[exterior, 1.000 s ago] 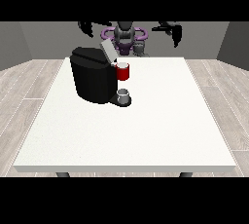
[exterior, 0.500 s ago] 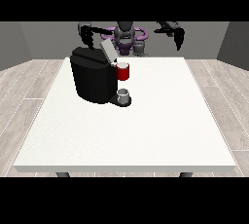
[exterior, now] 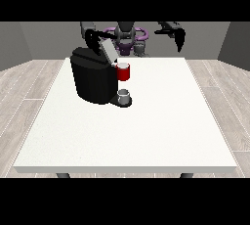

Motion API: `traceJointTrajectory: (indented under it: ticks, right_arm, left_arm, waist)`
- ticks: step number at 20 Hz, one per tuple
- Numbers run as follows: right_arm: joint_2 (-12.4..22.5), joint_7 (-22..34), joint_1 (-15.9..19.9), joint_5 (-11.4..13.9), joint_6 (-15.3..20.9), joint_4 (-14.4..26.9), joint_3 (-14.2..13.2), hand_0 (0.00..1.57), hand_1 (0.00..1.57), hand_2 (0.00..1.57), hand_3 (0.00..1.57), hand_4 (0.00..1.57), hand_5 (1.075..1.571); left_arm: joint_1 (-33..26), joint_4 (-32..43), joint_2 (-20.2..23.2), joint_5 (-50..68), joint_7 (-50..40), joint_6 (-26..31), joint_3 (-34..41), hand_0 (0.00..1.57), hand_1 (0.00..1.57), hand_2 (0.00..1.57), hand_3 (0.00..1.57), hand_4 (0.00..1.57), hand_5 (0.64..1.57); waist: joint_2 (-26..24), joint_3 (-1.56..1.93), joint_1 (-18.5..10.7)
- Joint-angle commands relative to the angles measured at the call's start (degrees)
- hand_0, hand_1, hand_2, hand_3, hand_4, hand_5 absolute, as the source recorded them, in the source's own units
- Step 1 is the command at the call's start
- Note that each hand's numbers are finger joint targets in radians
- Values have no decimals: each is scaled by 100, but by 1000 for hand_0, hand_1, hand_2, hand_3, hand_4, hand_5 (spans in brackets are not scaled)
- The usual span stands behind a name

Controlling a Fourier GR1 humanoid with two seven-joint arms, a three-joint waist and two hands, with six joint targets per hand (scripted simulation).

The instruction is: Insert the coffee pod into the coffee machine and close the lid

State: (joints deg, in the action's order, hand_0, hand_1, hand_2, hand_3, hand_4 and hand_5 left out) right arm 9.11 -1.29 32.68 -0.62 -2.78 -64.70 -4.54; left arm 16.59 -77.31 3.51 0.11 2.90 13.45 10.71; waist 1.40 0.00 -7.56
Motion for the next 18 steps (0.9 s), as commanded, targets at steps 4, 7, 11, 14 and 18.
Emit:
traceJointTrajectory:
  ticks: [4,7,11,14,18]
  right_arm:
    - [-55,-99,324,90,13,357,-33,0,0,0,0,40,1571]
    - [-87,-132,485,116,-84,405,27,0,0,0,0,0,1571]
    - [154,-352,643,39,-198,761,-246,0,0,0,0,0,1571]
    - [0,-610,637,176,-41,788,-149,0,0,0,0,0,1571]
    - [-97,-288,802,294,-86,706,82,0,0,0,0,77,1571]
  left_arm:
    - [-288,-57,87,142,350,-28,3,0,0,0,0,0,1571]
    - [129,-26,232,177,-93,-230,90,0,0,0,0,0,1571]
    - [-125,-387,61,32,-58,-239,-238,0,0,0,0,0,1571]
    - [-187,-326,114,103,183,-144,-204,0,0,0,0,0,1571]
    - [-105,-168,105,49,149,-354,-176,0,0,0,0,0,1571]
  waist:
    - [167,-1,55]
    - [220,-1,170]
    - [372,1,-135]
    - [514,0,-161]
    - [352,-1,13]
